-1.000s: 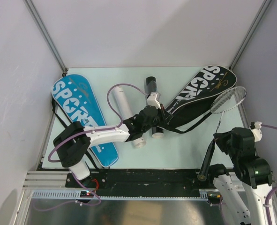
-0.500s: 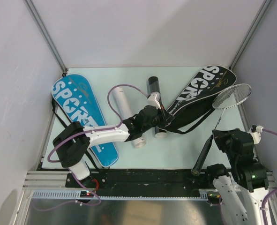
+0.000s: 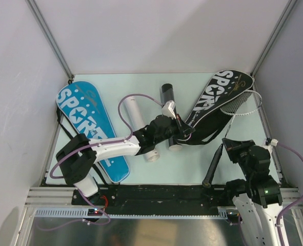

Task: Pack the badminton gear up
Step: Place the racket in the racket bag, then adjust the racket bag at the center of the board.

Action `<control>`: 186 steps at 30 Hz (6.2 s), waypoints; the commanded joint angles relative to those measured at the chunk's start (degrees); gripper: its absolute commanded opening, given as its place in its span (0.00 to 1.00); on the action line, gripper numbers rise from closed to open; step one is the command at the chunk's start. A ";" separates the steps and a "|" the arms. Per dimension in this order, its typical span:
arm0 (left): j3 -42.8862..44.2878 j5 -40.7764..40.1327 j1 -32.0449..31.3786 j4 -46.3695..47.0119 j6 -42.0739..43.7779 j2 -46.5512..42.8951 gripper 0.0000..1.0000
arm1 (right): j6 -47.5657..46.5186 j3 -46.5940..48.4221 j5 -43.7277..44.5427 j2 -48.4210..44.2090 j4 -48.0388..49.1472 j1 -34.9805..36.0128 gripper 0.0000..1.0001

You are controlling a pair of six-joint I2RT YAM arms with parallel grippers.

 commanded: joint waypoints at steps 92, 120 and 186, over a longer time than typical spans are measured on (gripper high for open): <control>-7.29 13.40 -1.97 27.63 -3.39 3.92 0.00 | -16.22 -3.29 -12.88 33.53 27.54 -11.30 0.78; -7.99 14.08 -1.79 26.30 -0.95 5.76 0.00 | -10.01 -12.43 -19.41 32.91 33.19 -14.81 0.88; -16.90 -14.87 -10.86 -4.91 57.93 -23.60 0.58 | -10.37 -5.24 -1.23 31.10 27.17 -2.66 0.00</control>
